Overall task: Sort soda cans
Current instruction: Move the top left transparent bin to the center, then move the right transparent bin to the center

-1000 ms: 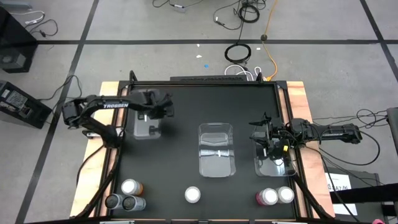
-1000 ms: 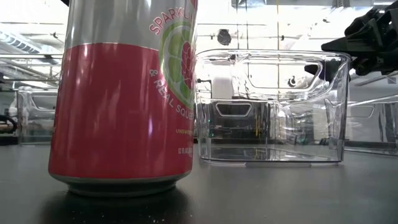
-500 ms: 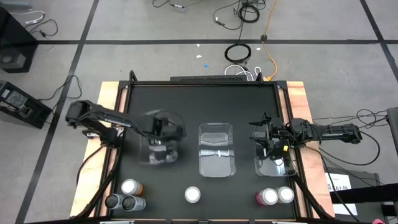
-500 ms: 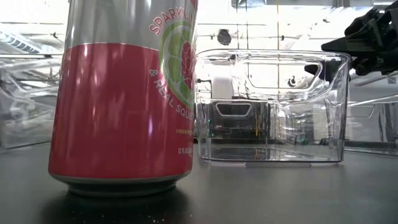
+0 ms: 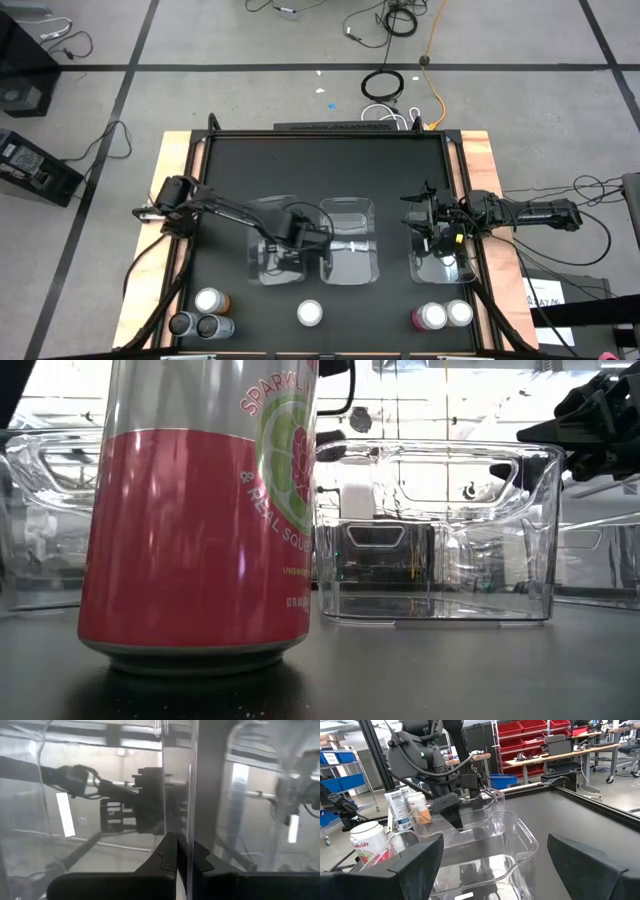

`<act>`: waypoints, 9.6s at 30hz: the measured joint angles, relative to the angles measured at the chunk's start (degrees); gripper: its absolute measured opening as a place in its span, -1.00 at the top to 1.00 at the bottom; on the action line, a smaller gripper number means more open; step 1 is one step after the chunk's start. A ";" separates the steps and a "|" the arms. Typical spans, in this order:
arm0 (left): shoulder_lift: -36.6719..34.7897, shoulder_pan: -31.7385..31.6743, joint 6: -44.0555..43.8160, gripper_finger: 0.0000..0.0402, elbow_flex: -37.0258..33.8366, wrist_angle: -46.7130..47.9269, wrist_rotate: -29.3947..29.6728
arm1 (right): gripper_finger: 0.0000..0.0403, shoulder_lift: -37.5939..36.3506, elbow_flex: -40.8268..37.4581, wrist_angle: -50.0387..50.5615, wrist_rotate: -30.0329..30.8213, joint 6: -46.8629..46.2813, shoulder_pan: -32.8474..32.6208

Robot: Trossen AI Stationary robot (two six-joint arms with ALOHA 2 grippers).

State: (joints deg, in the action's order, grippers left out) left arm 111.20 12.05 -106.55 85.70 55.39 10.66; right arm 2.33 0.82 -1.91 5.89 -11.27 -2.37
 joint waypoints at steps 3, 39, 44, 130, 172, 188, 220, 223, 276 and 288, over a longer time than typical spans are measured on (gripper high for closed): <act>0.06 0.00 2.36 0.97 1.13 -1.46 0.62 | -0.74 -0.01 0.00 0.00 0.01 0.00 0.01; 0.06 -0.15 3.46 0.72 1.06 -1.12 0.29 | -0.74 0.00 0.00 0.00 0.00 0.00 0.00; 0.06 -0.15 3.47 0.72 1.04 -1.29 0.08 | -0.74 0.00 0.00 0.01 0.02 0.00 0.02; -72.78 5.29 80.99 0.26 -50.88 -33.81 7.27 | -0.74 -0.02 0.00 0.00 0.02 0.00 0.02; -78.33 5.29 105.68 0.26 -54.36 -37.06 3.05 | -0.74 22.14 33.59 19.10 4.54 5.99 0.66; -98.58 5.28 105.51 0.26 -68.31 -42.84 2.85 | -0.74 58.56 63.92 47.99 0.88 -18.07 0.68; -103.78 5.29 106.03 0.26 -71.04 -40.69 5.20 | -0.74 66.66 69.75 52.12 1.55 -40.45 1.99; -103.78 5.28 106.89 0.26 -71.04 -40.71 6.11 | -0.74 66.66 69.75 60.71 4.47 -48.43 1.95; -103.76 5.29 106.95 0.26 -71.02 -39.40 6.00 | 0.98 75.85 44.98 48.46 -2.07 -89.82 -6.34; -103.76 5.27 106.91 0.26 -71.02 -39.33 6.00 | 0.99 83.15 49.97 41.07 -1.43 -80.19 -0.67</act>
State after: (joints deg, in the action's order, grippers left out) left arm 7.44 17.33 0.36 14.68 16.05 16.66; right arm 85.48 50.79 39.16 4.47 -91.45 -3.05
